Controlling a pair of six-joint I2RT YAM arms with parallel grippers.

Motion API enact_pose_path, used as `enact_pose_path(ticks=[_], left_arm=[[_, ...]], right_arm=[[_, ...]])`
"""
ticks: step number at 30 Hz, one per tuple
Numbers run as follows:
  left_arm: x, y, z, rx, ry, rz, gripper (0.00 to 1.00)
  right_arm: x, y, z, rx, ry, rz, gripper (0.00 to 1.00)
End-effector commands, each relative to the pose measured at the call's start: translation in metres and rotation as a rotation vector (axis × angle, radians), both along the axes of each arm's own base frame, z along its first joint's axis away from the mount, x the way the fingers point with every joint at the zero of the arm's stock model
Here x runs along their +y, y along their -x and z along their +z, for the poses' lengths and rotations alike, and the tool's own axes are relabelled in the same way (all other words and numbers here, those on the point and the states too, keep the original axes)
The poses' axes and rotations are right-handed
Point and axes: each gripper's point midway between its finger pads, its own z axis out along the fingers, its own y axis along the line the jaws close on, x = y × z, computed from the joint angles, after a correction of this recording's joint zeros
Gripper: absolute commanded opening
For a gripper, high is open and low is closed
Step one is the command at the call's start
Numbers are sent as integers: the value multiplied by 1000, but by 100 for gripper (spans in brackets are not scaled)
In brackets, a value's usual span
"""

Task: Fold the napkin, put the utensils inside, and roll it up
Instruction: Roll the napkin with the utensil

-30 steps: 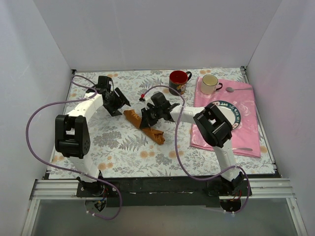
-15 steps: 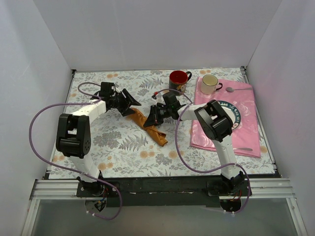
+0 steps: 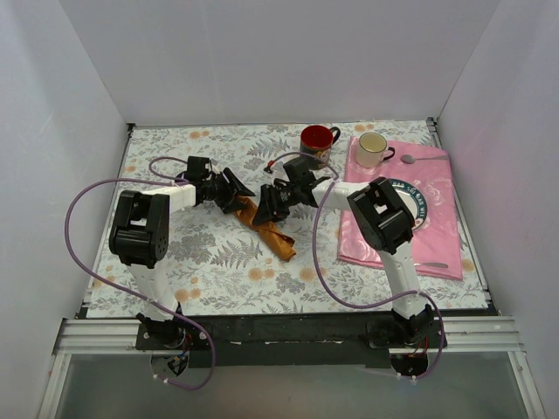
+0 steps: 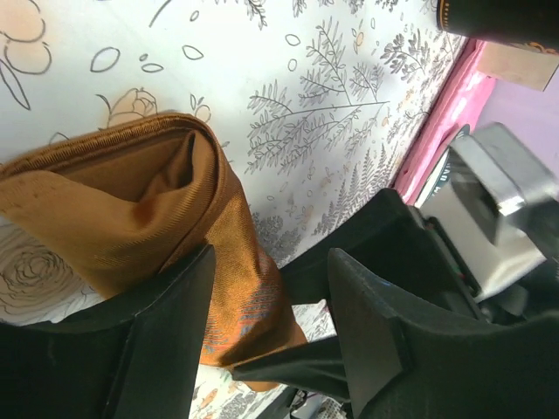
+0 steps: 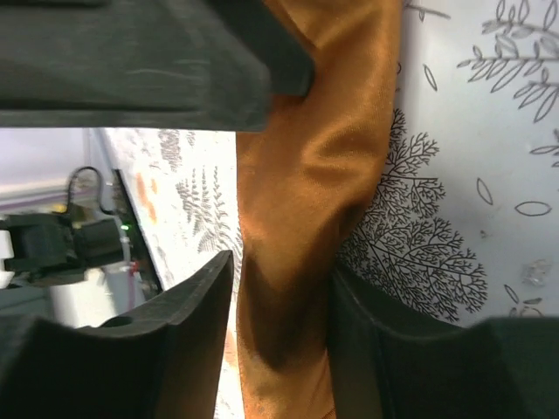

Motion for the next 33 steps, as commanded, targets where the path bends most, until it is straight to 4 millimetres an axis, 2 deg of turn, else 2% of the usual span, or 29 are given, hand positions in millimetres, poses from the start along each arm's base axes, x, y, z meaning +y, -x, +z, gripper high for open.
enact_pose_path(ticks=[1, 9, 16, 18, 21, 25, 27, 30, 33], left_arm=[[4, -3, -8, -28, -37, -3, 54], [8, -5, -12, -35, -73, -11, 54], [8, -8, -7, -59, -81, -22, 55], [8, -11, 0, -77, -86, -27, 55], [4, -17, 23, -122, -67, -37, 57], [1, -23, 61, -192, -36, -40, 60], [-2, -25, 72, -206, -13, -41, 60], [-4, -27, 84, -221, 8, -43, 60], [-4, -29, 82, -216, 7, -39, 60]], right_arm=[[-30, -3, -14, -113, 235, 32, 57], [-52, 15, -6, -245, 350, 104, 65], [-63, 31, -24, -318, 444, 111, 63], [-64, 30, -24, -352, 469, 108, 62], [-66, 26, -18, -391, 500, 102, 61], [-57, 19, 1, -418, 479, 108, 60], [-51, 20, 13, -424, 450, 113, 61], [-43, 20, 29, -425, 410, 110, 64], [-39, 19, 40, -434, 390, 103, 68]])
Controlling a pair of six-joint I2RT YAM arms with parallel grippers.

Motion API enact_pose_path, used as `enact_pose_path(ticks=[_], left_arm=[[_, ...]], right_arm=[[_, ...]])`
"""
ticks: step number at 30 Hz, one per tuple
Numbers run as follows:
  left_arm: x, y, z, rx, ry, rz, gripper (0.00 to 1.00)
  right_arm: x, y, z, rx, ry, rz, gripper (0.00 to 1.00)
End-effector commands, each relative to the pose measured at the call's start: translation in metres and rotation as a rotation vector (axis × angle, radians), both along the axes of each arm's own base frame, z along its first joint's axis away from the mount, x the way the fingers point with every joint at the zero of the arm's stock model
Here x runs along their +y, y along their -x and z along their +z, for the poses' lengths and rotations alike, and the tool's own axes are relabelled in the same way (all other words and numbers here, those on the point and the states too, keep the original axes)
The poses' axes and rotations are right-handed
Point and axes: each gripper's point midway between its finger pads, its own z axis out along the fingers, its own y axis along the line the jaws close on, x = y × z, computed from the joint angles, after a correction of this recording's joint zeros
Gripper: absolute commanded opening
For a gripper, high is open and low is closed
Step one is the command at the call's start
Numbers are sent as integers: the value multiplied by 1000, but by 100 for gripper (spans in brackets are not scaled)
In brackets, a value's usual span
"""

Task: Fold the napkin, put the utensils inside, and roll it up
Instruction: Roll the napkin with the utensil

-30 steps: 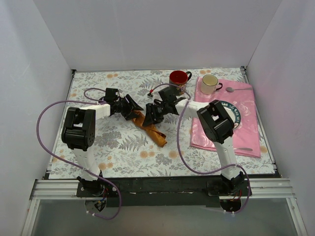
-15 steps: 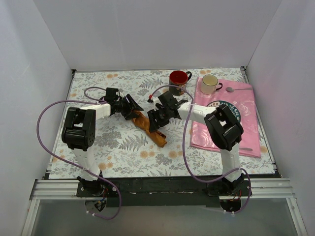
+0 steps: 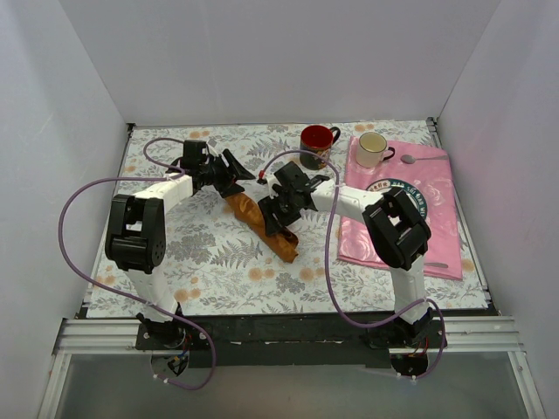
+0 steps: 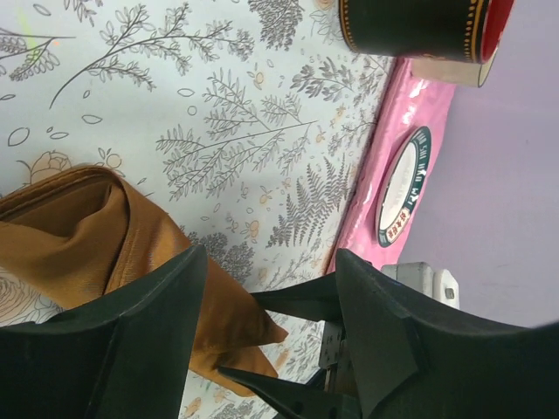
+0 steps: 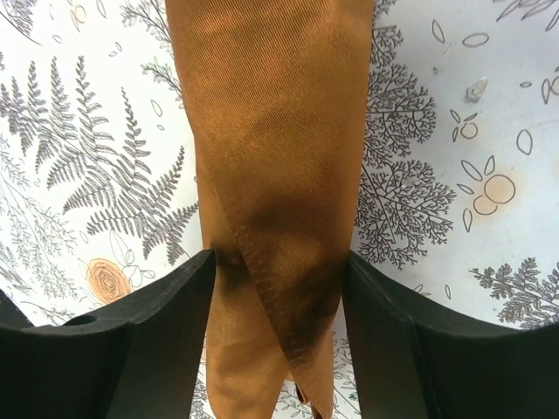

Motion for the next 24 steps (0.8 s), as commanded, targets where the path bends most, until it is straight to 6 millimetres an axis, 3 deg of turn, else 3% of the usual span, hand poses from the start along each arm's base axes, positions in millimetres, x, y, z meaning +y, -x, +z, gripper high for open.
enact_pose_path(ticks=[1, 10, 24], left_arm=[[-2, -4, 34, -67, 28, -9, 60], [-5, 1, 18, -29, 45, -34, 59], [-5, 14, 18, -16, 50, -53, 60]], right_arm=[[10, -7, 42, -51, -62, 9, 68], [17, -18, 53, -80, -68, 6, 69], [25, 11, 44, 35, -135, -20, 42]])
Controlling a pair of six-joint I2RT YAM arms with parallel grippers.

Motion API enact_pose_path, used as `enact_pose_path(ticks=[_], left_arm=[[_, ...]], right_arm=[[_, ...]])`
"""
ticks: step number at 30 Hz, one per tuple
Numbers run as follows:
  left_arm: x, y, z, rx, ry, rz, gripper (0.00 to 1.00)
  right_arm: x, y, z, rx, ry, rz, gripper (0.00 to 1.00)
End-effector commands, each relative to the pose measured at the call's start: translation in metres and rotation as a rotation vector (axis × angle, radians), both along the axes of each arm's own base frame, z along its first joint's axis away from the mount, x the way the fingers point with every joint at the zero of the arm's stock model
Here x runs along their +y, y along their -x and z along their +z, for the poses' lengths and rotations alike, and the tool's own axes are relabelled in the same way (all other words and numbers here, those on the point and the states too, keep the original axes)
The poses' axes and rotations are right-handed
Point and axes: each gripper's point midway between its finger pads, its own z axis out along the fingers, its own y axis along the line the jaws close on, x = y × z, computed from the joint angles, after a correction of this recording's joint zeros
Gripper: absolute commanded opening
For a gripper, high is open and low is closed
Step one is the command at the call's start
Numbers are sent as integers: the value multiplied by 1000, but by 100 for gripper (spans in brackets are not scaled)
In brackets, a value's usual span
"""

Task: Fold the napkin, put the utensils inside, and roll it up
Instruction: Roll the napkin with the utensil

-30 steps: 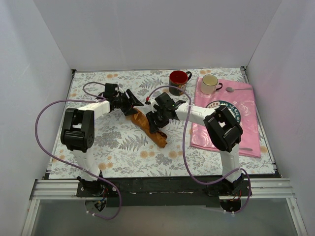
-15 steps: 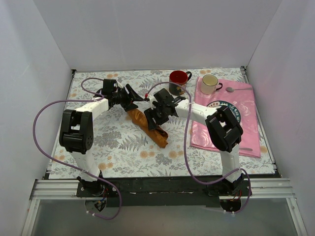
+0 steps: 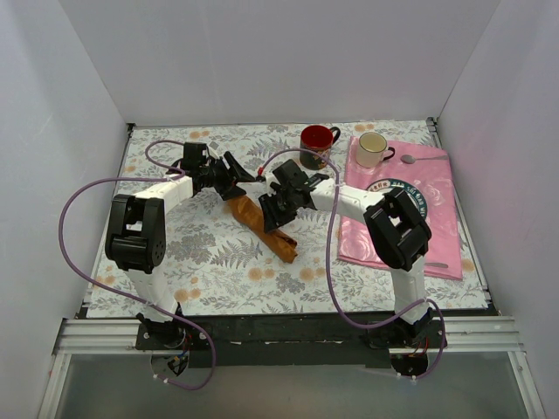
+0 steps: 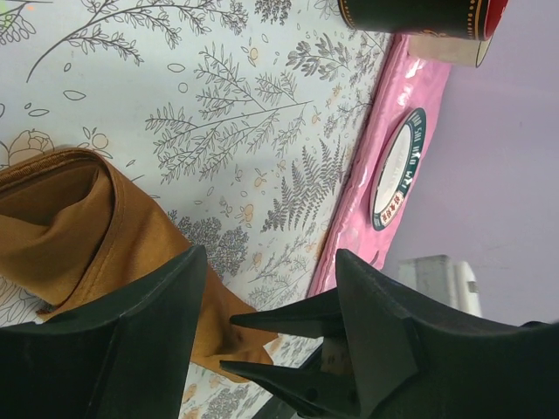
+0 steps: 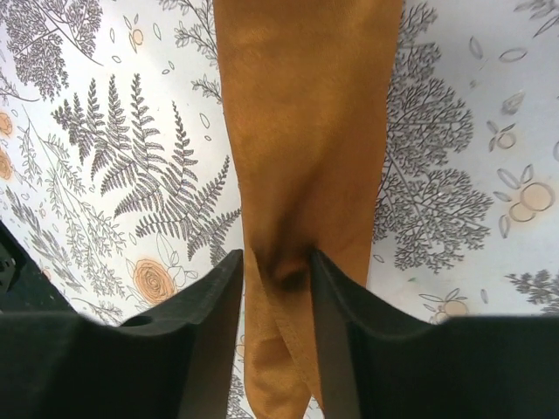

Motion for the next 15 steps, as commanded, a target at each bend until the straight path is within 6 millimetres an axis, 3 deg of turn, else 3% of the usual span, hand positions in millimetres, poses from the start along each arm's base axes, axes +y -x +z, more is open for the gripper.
enact_pose_path(ticks=[1, 8, 15], left_arm=[[0, 8, 16, -32, 17, -22, 60], [-1, 15, 11, -14, 25, -30, 60], [0, 18, 4, 1, 18, -28, 60]], right_arm=[[13, 6, 26, -14, -88, -10, 41], [17, 10, 28, 9, -131, -58, 39], [16, 11, 41, -7, -124, -42, 48]])
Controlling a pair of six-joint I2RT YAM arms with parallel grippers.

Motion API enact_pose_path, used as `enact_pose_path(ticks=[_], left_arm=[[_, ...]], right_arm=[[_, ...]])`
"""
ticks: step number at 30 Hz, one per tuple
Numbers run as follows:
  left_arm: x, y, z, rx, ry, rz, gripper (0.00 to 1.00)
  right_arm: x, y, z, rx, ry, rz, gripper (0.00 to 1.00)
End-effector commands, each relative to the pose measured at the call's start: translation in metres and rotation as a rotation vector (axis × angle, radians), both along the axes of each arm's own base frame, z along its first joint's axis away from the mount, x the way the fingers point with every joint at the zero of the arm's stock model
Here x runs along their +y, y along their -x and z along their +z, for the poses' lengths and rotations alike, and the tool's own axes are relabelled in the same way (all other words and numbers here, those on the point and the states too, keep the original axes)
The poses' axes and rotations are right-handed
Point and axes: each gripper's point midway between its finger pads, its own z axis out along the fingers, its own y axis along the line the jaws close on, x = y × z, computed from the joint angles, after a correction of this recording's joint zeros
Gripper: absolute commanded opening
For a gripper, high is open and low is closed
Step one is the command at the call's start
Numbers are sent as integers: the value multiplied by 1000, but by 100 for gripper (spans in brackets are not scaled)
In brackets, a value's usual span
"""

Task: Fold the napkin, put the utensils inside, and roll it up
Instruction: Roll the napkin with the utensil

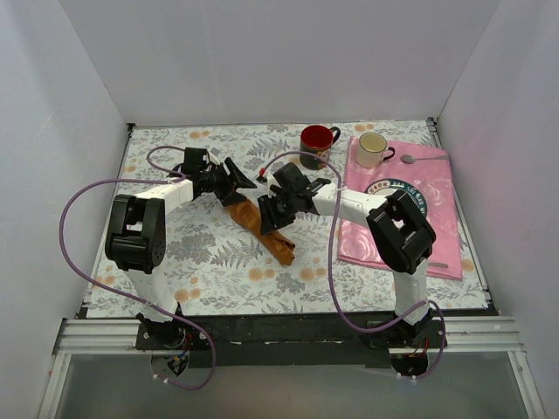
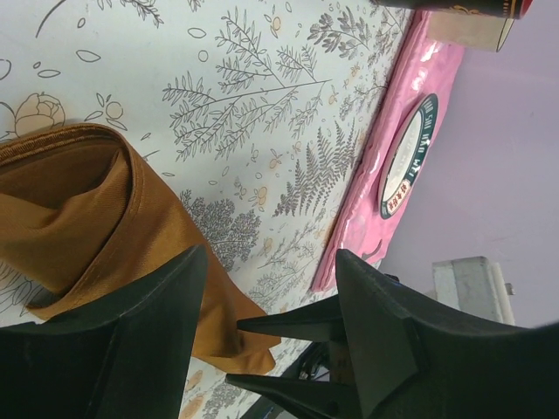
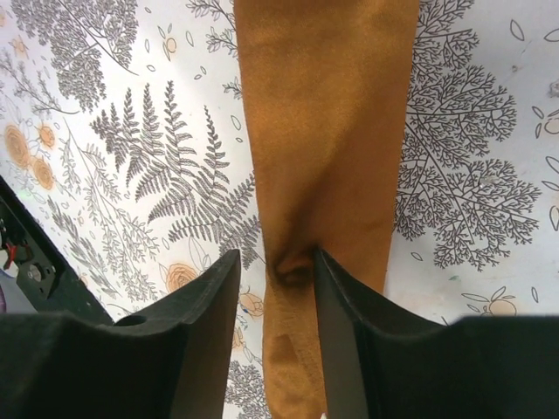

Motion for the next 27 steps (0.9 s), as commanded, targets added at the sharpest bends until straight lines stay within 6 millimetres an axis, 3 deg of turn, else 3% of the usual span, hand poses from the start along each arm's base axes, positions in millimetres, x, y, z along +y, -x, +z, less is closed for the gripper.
enact_pose_path(ticks=[1, 3, 12, 17, 22, 27], left_arm=[[1, 5, 14, -34, 8, -9, 60], [2, 5, 9, -27, 5, -9, 60], [3, 8, -2, -11, -13, -11, 60], [3, 8, -2, -12, -14, -12, 59], [2, 5, 6, -26, -6, -13, 59], [2, 1, 15, -39, -5, -11, 59]], right_arm=[[8, -1, 41, -55, -69, 10, 49], [7, 2, 46, -64, -78, 15, 51], [-26, 10, 35, -98, 10, -12, 67], [-34, 22, 27, -71, 12, -5, 68], [-36, 33, 18, -54, 29, 0, 62], [-26, 39, 15, -63, 52, 18, 49]])
